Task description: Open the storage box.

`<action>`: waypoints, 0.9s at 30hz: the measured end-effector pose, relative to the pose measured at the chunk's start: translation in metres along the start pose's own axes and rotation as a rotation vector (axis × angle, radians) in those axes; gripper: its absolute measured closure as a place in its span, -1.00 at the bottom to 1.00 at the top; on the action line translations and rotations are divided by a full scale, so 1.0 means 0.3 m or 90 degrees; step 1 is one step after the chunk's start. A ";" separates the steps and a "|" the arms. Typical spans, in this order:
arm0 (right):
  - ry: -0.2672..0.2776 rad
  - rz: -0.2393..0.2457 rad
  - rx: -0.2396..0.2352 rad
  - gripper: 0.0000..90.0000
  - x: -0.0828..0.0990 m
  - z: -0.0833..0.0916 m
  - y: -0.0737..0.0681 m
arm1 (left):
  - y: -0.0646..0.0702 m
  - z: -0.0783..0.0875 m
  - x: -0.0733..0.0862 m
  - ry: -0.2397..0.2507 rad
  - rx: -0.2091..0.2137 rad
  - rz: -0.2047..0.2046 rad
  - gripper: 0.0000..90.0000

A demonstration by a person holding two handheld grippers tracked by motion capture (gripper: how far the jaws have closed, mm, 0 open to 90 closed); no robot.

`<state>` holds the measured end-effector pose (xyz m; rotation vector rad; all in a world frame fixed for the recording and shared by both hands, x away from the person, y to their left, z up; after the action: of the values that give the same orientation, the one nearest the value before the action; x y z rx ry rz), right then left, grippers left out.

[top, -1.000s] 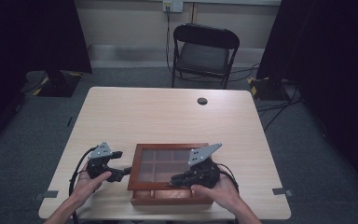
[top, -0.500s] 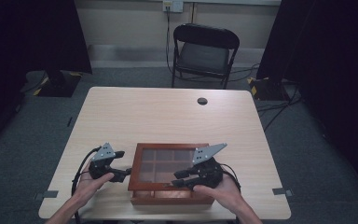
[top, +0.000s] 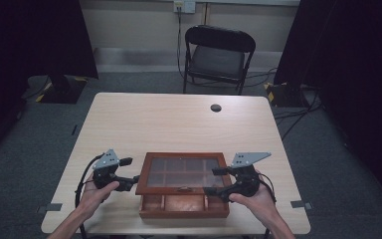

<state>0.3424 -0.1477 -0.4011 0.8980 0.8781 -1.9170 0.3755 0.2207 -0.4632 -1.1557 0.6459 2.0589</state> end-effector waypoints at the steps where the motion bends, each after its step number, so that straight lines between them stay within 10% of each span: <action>1: 0.005 -0.002 0.001 -0.56 0.002 0.008 0.002 | 0.007 0.001 -0.005 0.013 0.007 0.008 -0.58; 27: 0.038 0.018 0.085 -0.67 0.000 0.052 0.085 | 0.049 -0.002 -0.104 0.060 0.041 0.017 -0.33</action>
<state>0.3607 -0.1712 -0.3995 1.0465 0.7743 -1.9506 0.3764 0.2010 -0.4350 -1.2176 0.7719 2.0007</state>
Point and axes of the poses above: each handheld gripper's, and its own axes: z roughly backward along the jaws, x roughly out of its underside, y roughly to its right, the point moved 3 cm from there along -z, roughly forward along the jaws, and after that the axes turned 1 degree about z, right-handed, at the moved point
